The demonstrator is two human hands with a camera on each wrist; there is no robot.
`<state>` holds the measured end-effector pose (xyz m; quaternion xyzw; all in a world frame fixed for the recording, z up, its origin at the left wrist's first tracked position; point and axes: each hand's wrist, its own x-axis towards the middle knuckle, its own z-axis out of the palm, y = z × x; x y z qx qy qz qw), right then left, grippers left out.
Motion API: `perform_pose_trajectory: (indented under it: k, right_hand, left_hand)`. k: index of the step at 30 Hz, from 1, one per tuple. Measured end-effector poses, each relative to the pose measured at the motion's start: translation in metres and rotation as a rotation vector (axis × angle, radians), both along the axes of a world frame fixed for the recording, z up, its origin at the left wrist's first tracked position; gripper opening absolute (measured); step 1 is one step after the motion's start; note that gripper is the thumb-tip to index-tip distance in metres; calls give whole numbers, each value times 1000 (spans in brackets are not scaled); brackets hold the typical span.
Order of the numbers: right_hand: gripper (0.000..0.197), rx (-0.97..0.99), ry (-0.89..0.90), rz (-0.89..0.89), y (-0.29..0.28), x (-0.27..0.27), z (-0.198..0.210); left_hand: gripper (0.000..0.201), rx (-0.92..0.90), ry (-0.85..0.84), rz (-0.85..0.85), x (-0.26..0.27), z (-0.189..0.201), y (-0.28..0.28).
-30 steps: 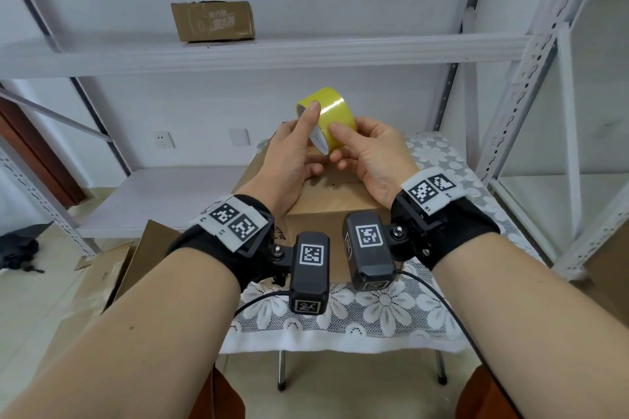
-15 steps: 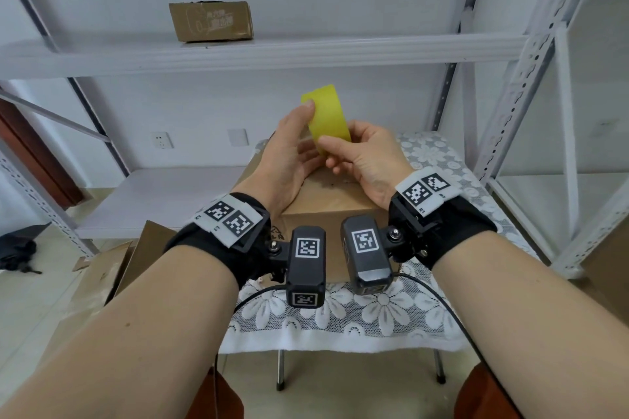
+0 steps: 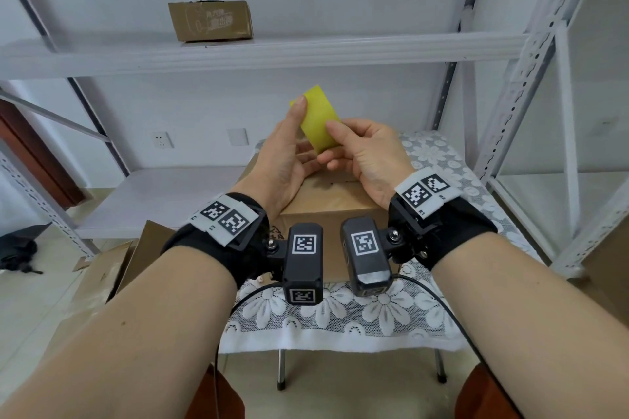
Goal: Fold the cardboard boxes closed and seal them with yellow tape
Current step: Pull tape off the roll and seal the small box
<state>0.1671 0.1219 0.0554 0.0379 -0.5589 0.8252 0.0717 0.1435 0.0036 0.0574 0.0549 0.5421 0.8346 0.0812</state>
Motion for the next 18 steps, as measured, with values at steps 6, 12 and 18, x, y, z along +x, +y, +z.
perform_pose_trajectory:
  k: [6,12,18]
  right_hand:
    - [5,-59,20,25,1,1,0]
    - [11,-67,33,39,2,1,-2]
    - [13,-35,-28,-100,5,-1,-1]
  left_hand:
    - [49,-15,-13,8,1,0,0]
    - [57,-13,-44,-3,-1,0,-2]
    - [37,-61,29,-55,2,0,1]
